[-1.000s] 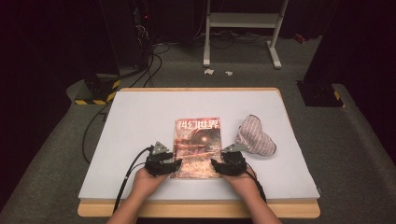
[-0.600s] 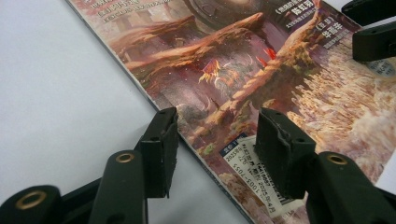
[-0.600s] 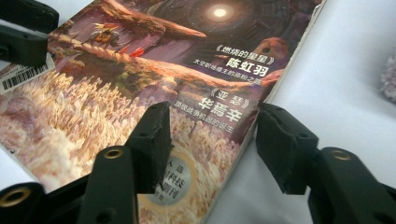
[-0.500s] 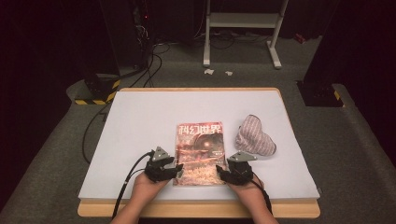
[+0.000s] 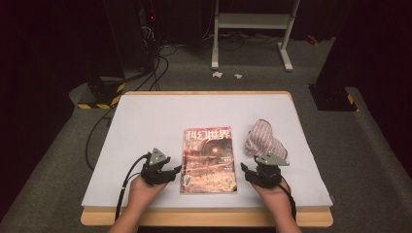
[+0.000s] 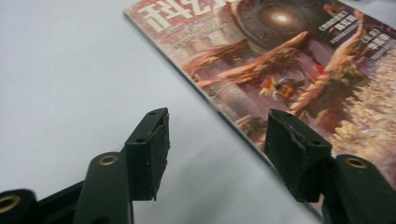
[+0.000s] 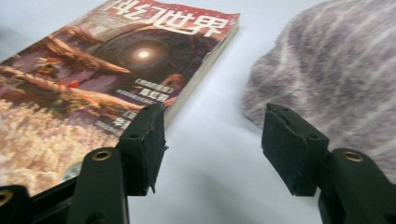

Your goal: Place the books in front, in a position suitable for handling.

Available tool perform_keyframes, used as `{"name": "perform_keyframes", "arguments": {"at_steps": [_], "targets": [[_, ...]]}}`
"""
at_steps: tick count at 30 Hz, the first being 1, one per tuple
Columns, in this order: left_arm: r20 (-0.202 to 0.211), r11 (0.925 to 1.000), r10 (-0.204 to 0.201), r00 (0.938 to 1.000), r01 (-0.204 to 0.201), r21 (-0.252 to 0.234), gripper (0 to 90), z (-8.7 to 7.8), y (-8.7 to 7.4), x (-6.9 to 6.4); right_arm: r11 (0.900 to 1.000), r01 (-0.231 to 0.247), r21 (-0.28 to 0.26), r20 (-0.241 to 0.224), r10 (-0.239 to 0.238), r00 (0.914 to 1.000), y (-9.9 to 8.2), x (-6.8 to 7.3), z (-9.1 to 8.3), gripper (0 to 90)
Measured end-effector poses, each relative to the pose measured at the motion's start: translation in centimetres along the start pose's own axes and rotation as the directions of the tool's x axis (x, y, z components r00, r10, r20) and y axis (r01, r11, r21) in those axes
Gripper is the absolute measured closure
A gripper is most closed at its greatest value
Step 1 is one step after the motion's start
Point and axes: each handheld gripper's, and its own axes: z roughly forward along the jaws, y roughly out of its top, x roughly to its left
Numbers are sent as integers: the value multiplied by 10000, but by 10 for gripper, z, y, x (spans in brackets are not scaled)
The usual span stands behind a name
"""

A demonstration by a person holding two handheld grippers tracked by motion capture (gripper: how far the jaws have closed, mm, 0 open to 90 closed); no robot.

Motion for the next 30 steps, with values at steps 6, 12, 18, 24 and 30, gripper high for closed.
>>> {"name": "perform_keyframes", "arguments": {"at_steps": [6,12,18,24,30], "targets": [[-273,9997,42,9996,-48,-224,402,-7,-4,8,9984,199,523,47,-202,9998,6,-10,-3,405],[-397,9994,68,9992,-81,-347,382,-9,-6,15,9999,-129,-40,329,130,9994,19,-24,-8,314],[-469,9993,-226,9986,211,-321,378,-10,-10,25,9977,-673,-5,924,670,9935,30,-50,-4,211],[-339,9998,-147,9993,144,-105,375,-6,-11,21,9914,-1183,553,1312,1103,9852,34,-76,18,194],[-196,10000,-68,9998,69,49,373,-2,-11,18,9783,-1631,1277,1063,1500,9830,29,-91,40,268]]}}
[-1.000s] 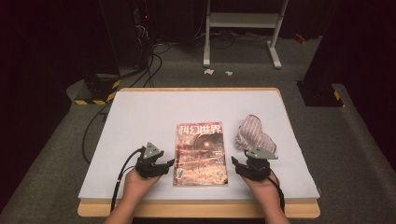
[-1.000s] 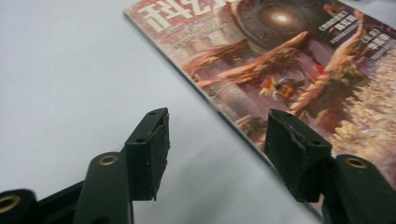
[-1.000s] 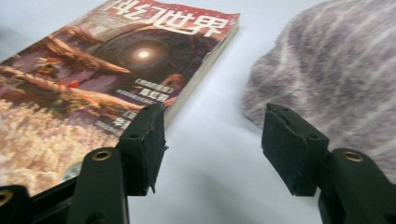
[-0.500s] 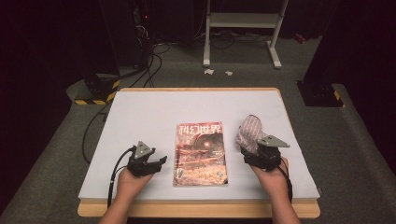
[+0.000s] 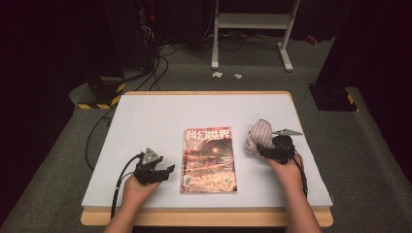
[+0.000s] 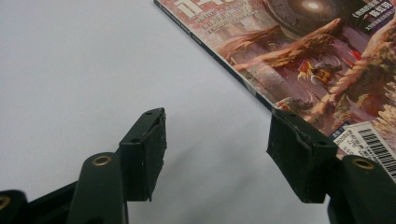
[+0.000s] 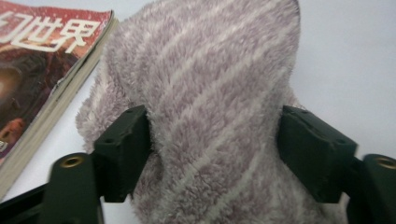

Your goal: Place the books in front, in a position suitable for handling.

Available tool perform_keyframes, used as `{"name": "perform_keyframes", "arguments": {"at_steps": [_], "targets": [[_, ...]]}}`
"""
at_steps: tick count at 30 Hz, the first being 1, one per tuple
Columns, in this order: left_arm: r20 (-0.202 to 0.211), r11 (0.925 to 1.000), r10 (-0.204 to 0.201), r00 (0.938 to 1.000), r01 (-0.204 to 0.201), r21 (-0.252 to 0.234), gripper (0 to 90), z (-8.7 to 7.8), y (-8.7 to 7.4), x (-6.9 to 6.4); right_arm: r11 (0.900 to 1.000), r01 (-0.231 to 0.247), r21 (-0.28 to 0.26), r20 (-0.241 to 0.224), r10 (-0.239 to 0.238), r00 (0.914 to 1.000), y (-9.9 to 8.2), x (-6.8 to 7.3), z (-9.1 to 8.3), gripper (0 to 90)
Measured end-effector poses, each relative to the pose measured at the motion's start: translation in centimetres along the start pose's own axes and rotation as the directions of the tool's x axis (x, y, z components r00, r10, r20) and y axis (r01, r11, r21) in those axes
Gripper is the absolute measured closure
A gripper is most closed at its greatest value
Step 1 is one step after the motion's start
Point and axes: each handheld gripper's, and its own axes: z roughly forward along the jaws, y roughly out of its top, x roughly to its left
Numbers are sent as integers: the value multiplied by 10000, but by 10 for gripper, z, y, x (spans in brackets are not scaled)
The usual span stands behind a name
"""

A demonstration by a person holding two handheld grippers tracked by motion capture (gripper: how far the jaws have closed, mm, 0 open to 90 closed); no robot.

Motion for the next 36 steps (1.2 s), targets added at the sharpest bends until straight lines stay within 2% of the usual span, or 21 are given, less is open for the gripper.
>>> {"name": "perform_keyframes", "arguments": {"at_steps": [6,8,10,13,16,19,24,28,32,36], "targets": [[60,10000,10,10000,-10,42,371,1,0,0,9967,525,620,-6,-526,9986,-5,5,11,296],[82,10000,22,10000,-22,35,371,1,0,0,9957,670,648,109,-678,9976,-7,9,12,313],[81,10000,59,9999,-60,58,371,1,0,0,9920,1037,713,423,-1069,9934,-10,14,12,351],[103,9999,46,9999,-47,96,371,2,-1,0,9906,1204,641,733,-1250,9894,-14,20,11,459],[136,9999,74,9999,-76,127,371,3,-1,-1,9892,1346,584,898,-1395,9861,-14,21,10,617],[185,9999,64,9998,-67,152,371,4,-1,-1,9908,1294,401,1006,-1328,9860,-15,19,9,678],[309,9999,7,9995,-12,154,374,5,-2,-1,9915,1288,172,1072,-1299,9857,-16,19,6,683],[340,9999,-72,9994,70,72,374,4,-2,0,9937,1089,-273,792,-1064,9912,-16,20,-3,682],[336,9999,-107,9994,107,13,375,4,-2,2,9909,1009,-888,602,-958,9936,-12,22,-19,681],[375,9998,-176,9991,180,-110,374,3,-2,3,9862,820,-1435,106,-813,9966,-7,27,-37,680]]}}
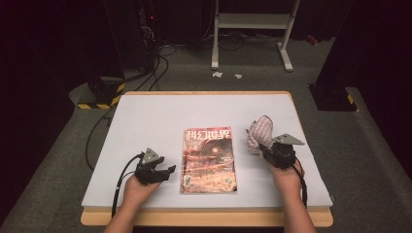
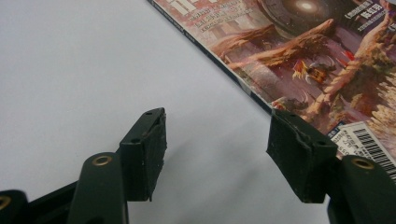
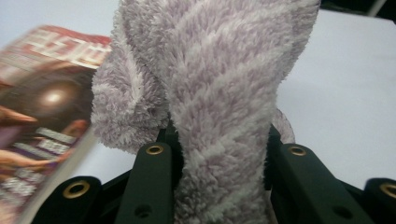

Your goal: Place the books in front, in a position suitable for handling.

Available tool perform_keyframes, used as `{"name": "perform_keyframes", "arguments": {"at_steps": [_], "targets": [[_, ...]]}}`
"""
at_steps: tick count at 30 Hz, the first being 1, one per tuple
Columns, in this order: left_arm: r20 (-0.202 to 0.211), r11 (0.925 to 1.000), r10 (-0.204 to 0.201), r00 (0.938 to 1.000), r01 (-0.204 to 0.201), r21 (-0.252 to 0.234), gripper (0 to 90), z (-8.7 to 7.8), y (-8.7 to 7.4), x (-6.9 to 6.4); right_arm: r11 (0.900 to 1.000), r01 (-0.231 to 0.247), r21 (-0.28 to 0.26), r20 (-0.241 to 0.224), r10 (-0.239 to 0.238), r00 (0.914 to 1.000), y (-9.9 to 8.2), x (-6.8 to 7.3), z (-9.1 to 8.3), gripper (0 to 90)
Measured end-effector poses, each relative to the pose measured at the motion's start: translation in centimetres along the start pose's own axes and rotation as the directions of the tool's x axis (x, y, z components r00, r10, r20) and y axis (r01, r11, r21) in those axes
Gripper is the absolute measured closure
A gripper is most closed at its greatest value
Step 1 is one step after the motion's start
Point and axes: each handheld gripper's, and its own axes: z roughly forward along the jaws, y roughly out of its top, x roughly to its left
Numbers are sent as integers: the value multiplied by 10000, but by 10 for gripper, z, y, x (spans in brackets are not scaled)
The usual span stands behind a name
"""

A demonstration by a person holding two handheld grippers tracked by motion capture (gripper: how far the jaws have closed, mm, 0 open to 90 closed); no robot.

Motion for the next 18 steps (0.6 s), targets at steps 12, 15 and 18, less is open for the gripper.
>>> {"name": "perform_keyframes", "arguments": {"at_steps": [12,15,18], "targets": [[52,9995,-92,9999,94,-305,369,-5,1,2,9965,450,-699,-1380,-544,9889,6,42,-31,671],[9,9993,-103,9999,103,-362,367,-6,1,3,9953,606,-760,-1725,-730,9823,6,52,-33,668],[-22,9991,-147,9999,146,-390,362,-7,1,5,9943,715,-797,-2102,-869,9738,6,62,-34,667]]}}
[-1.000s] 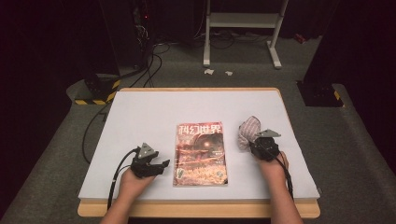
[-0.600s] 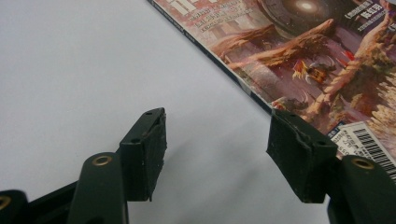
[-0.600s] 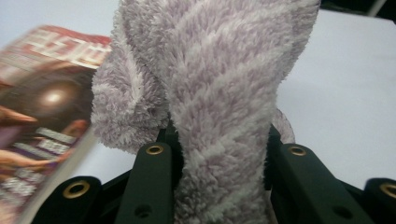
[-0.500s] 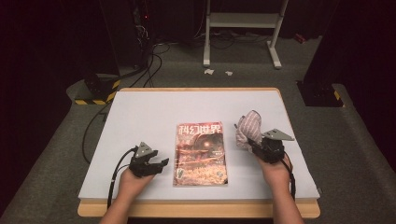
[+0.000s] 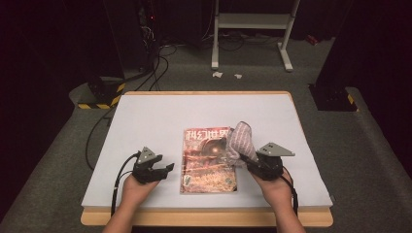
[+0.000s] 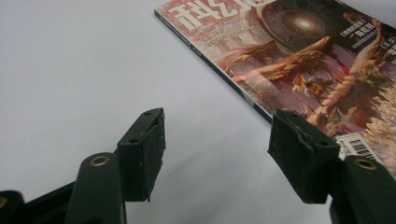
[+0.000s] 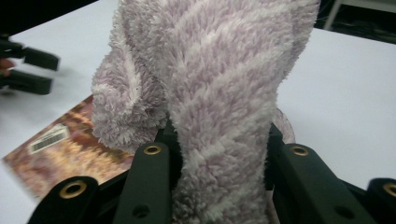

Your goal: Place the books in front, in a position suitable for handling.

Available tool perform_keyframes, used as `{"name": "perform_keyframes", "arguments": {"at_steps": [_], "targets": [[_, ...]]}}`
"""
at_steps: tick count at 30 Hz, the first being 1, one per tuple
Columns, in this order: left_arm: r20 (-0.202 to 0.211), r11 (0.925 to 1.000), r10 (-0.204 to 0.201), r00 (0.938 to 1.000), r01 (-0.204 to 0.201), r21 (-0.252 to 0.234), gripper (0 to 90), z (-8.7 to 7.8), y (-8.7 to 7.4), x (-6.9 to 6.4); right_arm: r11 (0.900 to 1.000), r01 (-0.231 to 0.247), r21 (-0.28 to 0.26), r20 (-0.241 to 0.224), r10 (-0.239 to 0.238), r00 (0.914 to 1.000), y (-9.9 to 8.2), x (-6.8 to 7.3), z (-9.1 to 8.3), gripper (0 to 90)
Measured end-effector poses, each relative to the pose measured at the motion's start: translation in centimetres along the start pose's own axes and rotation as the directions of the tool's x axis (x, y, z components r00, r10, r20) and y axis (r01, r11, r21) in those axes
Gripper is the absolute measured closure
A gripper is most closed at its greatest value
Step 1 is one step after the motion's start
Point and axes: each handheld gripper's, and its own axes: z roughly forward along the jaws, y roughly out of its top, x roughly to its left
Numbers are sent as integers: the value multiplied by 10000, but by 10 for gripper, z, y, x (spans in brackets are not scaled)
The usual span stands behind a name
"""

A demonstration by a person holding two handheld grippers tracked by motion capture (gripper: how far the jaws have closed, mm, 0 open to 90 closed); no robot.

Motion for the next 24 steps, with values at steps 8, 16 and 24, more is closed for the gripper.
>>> {"name": "perform_keyframes", "arguments": {"at_steps": [8,16,24], "targets": [[-95,9996,-214,9997,213,-204,361,-4,0,6,9988,441,191,-581,-430,9974,-6,29,10,644],[-114,9992,-206,9997,202,-341,361,-7,1,7,9910,1097,762,-1173,-1003,9880,-20,48,25,647],[-209,9989,-238,9995,229,-418,363,-9,2,10,9616,1795,2077,-1307,-1546,9793,-38,64,53,650]]}}
